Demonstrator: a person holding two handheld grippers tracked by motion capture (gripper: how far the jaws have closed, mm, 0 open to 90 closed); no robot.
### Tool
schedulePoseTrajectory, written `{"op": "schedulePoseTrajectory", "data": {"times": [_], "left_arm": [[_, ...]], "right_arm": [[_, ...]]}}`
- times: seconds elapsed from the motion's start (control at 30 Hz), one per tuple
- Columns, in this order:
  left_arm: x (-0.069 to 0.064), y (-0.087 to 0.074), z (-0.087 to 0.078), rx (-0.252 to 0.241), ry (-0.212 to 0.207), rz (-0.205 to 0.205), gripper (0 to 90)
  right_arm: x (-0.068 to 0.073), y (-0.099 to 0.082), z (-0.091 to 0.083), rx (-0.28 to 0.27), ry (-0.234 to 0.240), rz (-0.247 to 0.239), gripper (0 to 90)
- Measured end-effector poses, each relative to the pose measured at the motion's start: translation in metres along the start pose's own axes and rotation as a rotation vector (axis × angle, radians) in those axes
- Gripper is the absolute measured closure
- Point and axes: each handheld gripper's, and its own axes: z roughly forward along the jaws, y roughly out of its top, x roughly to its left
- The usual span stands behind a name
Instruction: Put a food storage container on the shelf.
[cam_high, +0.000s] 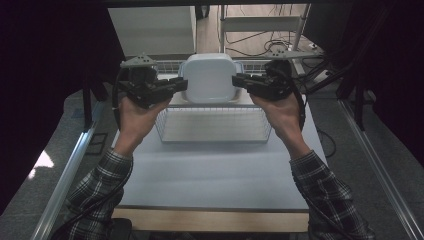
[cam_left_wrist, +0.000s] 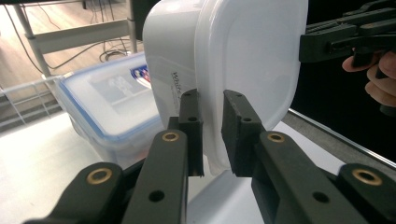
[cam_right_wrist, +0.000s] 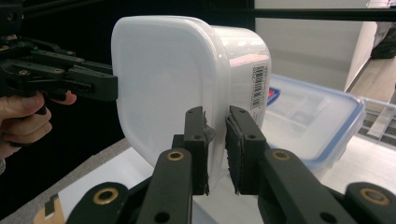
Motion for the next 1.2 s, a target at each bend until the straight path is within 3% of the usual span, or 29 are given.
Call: {"op": "schedulePoseTrajectory", "data": {"times": [0.27, 0.6, 0.73, 1.0, 1.2], "left_arm": [[0.015, 0.018, 0.012, -0.003, -0.001, -0.029, 78.9], [0.029, 0.021, 0.029, 0.016, -0.004, -0.078, 78.1], [0.031, 0.021, 0.033, 0.012, -0.001, -0.076, 76.9], [0.033, 0.024, 0.039, -0.005, -0.008, -0.079, 66.1], [0.033, 0.028, 0.045, -0.002, 0.028, -0.057, 62.0]], "right_arm": [[-0.012, 0.013, 0.009, -0.011, -0.015, 0.032, 78.8], [-0.03, 0.018, 0.024, 0.002, -0.025, 0.083, 78.4], [-0.034, 0.018, 0.026, -0.003, -0.021, 0.101, 78.4], [-0.037, 0.021, 0.03, -0.006, -0.022, 0.114, 74.4], [-0.039, 0.024, 0.037, -0.005, -0.046, 0.107, 69.8]]}}
